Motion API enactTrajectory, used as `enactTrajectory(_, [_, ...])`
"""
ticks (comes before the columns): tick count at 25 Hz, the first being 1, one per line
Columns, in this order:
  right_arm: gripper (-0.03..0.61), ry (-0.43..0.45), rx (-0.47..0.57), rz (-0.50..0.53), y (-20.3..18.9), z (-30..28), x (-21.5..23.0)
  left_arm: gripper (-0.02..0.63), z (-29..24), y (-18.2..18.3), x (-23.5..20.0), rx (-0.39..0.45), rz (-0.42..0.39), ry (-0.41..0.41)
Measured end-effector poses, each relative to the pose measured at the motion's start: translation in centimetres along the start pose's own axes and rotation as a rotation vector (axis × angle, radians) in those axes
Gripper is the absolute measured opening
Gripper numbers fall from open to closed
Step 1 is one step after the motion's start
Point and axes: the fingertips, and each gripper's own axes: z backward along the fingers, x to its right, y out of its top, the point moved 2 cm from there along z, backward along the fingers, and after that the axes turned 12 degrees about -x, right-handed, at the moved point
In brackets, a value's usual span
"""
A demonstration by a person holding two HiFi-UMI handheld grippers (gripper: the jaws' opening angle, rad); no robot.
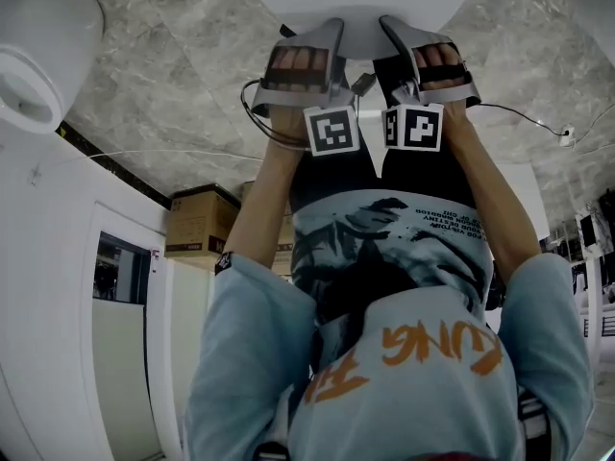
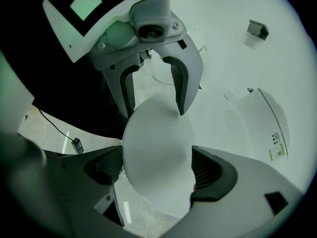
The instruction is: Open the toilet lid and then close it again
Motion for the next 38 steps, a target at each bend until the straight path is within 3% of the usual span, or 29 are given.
enactTrajectory(6, [0.446, 0.001, 0.038, 0.020, 0.9, 4.1, 1.6, 0.380, 3.8, -0.3, -1.0, 0.010, -0.030, 0.049])
enactTrajectory(10, [0.448, 0.002, 0.062, 0.020, 1.3, 7.0, 3.0, 0.379, 5.5, -0.6, -2.5, -0.052, -0.027, 0.125])
enactTrajectory(17, [0.448, -0.027, 0.122, 0.008, 2.0, 12.9, 6.6, 0.376, 9.9, 0.2, -5.6, -0.028, 0.060, 0.139])
enactTrajectory(20, [0.446, -0.041, 0.159, -0.063, 2.2, 15.8, 8.5, 0.288, 13.0, 0.3, -7.0, -0.014, 0.082, 0.160])
enactTrajectory(25, [0.436, -0.081, 0.228, -0.127, 2.0, 20.0, 12.0, 0.219, 17.3, 0.8, -10.4, -0.030, 0.107, 0.247])
enactTrajectory(31, [0.354, -0.125, 0.288, -0.065, 2.1, 23.4, 14.4, 0.209, 21.0, 1.4, -13.9, -0.040, 0.126, 0.314])
enactTrajectory(33, [0.317, -0.174, 0.272, -0.064, 1.7, 23.8, 15.1, 0.209, 22.1, 1.6, -15.1, -0.032, 0.166, 0.326])
enactTrajectory(35, [0.244, -0.247, 0.259, -0.092, 1.3, 24.1, 16.5, 0.209, 23.2, 1.8, -16.9, -0.018, 0.231, 0.339])
enactTrajectory(38, [0.193, -0.321, 0.262, -0.179, 1.3, 25.5, 18.6, 0.209, 24.9, 1.8, -19.2, -0.013, 0.280, 0.374])
